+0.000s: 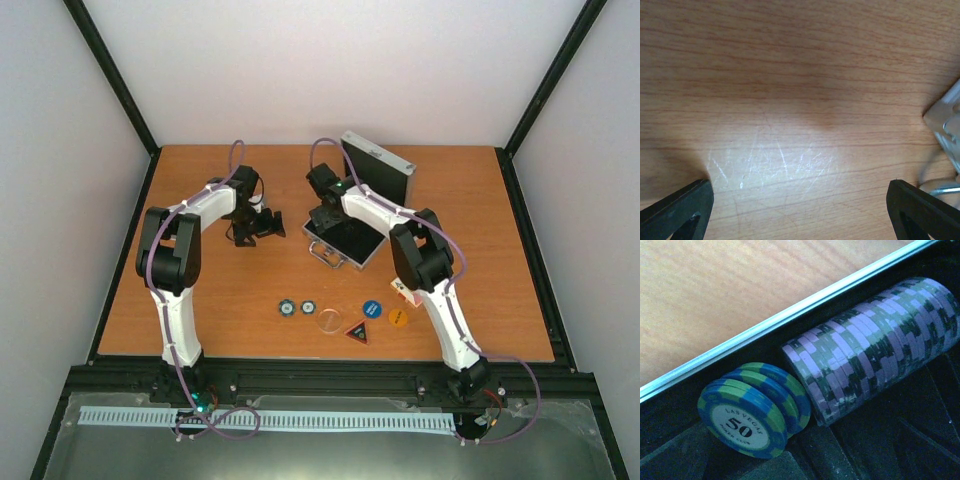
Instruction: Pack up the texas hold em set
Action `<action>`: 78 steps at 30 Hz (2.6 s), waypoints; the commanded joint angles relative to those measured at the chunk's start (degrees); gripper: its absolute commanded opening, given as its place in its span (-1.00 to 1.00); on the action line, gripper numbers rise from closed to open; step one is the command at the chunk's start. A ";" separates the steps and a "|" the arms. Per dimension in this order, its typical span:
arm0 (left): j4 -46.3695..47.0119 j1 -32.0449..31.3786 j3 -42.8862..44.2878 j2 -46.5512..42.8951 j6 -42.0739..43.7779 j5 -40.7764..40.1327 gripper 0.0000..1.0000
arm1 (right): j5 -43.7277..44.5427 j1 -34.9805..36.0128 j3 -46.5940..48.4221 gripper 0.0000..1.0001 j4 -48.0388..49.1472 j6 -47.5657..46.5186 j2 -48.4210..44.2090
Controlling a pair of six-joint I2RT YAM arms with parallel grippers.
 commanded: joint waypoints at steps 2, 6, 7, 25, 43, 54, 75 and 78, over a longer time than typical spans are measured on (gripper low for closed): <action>-0.67 0.65 -0.89 1.99 0.49 -1.81 0.96 | -3.83 1.33 -9.19 1.00 -3.77 -2.29 -3.22; -0.52 0.65 -0.64 2.61 0.38 -1.35 0.96 | -5.37 1.85 -15.27 1.00 -2.34 -3.09 -7.18; -0.49 0.64 -0.55 2.65 0.37 -1.27 0.96 | -6.03 1.91 -16.41 1.00 -1.96 -3.35 -7.94; 0.75 0.65 -0.01 2.14 -0.21 -0.43 0.96 | -24.93 1.58 -9.30 1.00 -4.60 -6.16 -8.72; 1.62 0.64 -1.41 2.02 -0.38 0.28 0.96 | -6.51 -0.43 -13.06 1.00 -1.15 -1.74 -13.07; 1.09 0.65 -1.07 2.61 -0.20 -0.08 0.96 | -10.77 -0.48 -16.10 1.00 0.49 -1.75 -13.30; 0.66 0.65 -0.68 3.21 -0.11 -0.32 0.96 | -0.01 -0.44 -20.25 1.00 9.12 5.77 -11.82; 0.66 0.65 -0.62 3.46 -0.17 -0.27 0.96 | 0.29 -0.44 -21.28 1.00 10.64 6.19 -12.67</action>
